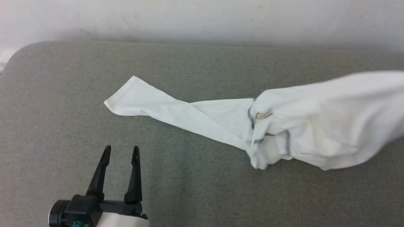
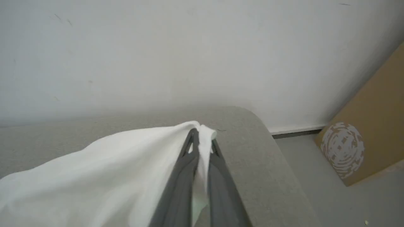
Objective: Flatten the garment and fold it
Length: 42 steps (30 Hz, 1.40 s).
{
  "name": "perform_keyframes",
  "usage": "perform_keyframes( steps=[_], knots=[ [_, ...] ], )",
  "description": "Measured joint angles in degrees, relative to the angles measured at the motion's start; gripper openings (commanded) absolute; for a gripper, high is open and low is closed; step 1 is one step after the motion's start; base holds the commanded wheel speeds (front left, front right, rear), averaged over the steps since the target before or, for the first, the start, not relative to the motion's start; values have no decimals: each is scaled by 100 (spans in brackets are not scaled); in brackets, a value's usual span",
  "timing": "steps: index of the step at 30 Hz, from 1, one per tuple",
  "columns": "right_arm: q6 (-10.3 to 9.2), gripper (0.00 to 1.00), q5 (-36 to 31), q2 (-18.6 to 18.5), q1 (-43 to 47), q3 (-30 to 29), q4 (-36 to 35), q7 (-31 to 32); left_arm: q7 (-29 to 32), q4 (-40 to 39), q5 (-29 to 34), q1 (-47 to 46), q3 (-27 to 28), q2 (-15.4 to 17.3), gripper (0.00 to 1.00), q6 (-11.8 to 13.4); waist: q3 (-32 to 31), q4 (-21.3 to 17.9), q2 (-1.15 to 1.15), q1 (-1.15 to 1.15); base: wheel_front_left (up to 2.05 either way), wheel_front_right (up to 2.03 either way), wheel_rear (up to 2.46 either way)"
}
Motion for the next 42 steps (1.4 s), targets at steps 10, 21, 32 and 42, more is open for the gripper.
perform_keyframes(
  steps=[10, 21, 32, 42],
  knots=[
    [0, 0, -188, 1038, 2427, -1716, -29, -428, 0, -5, 5, 81, 36, 0, 100, -2, -76, -236, -1, 1, 0, 0, 0],
    [0, 100, 44, 956, 1875, -446, -90, -1045, 0, 40, 55, 109, 18, 11, 100, -4, -153, -325, -1, 1, 0, 0, 0],
    [-1, 100, 636, 252, 415, 1720, -976, 414, 0, 38, 25, -25, -230, 1, 100, -4, -6, 29, -1, 1, 0, 0, 0],
    [-1, 100, 873, -158, -1042, 3511, 176, 1307, 0, 140, -112, -436, -467, -4, 100, -29, 455, 582, -1, 2, 0, 0, 0]
  ],
)
